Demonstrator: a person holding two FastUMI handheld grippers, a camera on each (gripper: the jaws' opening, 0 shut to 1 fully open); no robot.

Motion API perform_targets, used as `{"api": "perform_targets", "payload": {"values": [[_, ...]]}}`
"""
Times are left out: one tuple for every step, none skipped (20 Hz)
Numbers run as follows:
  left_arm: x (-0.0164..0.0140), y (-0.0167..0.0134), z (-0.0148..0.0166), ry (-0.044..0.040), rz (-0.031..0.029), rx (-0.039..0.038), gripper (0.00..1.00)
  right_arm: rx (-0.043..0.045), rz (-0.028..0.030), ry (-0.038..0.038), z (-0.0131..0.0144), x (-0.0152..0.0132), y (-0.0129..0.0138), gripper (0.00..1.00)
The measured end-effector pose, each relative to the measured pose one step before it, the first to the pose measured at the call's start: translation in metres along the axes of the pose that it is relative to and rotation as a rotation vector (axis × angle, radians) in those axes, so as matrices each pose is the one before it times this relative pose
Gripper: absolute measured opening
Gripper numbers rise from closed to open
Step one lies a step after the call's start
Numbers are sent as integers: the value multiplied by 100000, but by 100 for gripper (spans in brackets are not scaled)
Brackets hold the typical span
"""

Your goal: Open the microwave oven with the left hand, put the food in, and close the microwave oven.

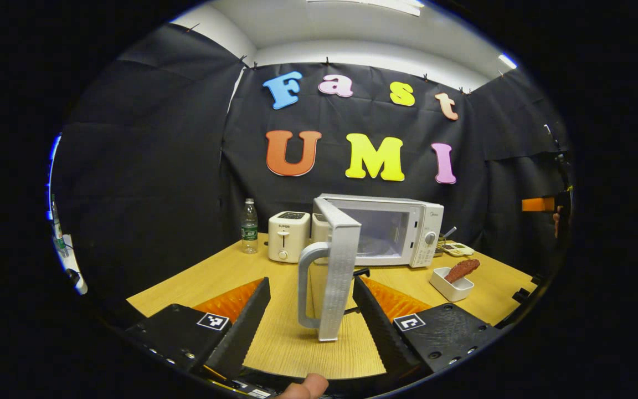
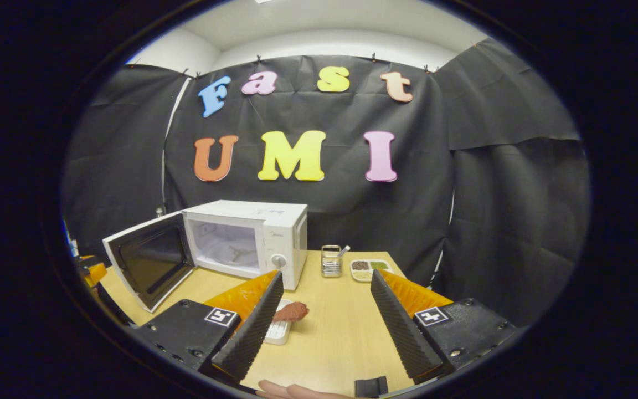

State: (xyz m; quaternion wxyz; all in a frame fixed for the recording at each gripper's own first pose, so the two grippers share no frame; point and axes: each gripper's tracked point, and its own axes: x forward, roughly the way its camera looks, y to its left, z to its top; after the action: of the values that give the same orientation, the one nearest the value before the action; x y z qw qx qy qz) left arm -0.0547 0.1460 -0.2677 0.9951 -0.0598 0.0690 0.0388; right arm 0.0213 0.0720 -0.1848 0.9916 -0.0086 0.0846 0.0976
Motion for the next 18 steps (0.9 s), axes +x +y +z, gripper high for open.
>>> {"api": "perform_targets", "payload": {"values": [[-388, 50, 665, -520, 713, 136, 92, -458, 837, 717, -16, 736, 236, 100], [-185, -163, 493, -476, 707, 560, 92, -359, 884, 838, -61, 964, 106, 93], [-208, -87, 632, -813, 859, 572, 92, -98, 1112, 948, 46, 1119, -9, 100], [-100, 12, 703, -302, 899, -21, 92, -76, 1388, 1240, -144, 1243, -6, 93], [-70, -266, 679, -484, 82, -95, 92, 32, 729, 1384, -190, 1261, -266, 100], [-122, -555, 791, -614, -409, -469, 92, 431, 326, 2087, -451, 1264, -491, 93], [66, -590, 969, -647, -394, -589, 92, 876, 821, 2983, -700, 1337, -343, 100], [168, -433, 727, -353, -168, -357, 92, 1274, 1915, 3902, -993, 1232, -57, 93], [330, -546, 953, -320, -190, 12, 92, 1712, 2539, 4071, -855, 1254, 50, 100], [355, -788, 966, -735, -738, 224, 92, 1557, 2827, 4197, -838, 1222, 7, 100], [329, -607, 903, -924, -550, 1225, 92, 1646, 2556, 4554, -727, 1248, -44, 93], [525, -457, 1047, -1306, 39, 1477, 92, 1379, 3426, 5088, -893, 1149, 141, 93], [501, -554, 1175, -1160, -12, 1381, 92, 1415, 3639, 5279, -760, 1220, 254, 100], [407, -658, 960, -720, -519, 859, 92, 2080, 2869, 4709, -587, 1050, -9, 98], [508, -550, 1110, -2126, -92, 199, 92, 2200, 3998, 4686, -578, 1060, 48, 96], [620, -571, 1043, -1574, 125, -436, 92, 2077, 4331, 4437, -709, 858, 219, 95], [374, -614, 254, 543, 447, -967, 92, 2295, 3742, 3932, -593, 756, 16, 95], [449, -581, 161, 97, 39, -1134, 92, 1974, 3462, 3743, -620, 532, -139, 93]]}}
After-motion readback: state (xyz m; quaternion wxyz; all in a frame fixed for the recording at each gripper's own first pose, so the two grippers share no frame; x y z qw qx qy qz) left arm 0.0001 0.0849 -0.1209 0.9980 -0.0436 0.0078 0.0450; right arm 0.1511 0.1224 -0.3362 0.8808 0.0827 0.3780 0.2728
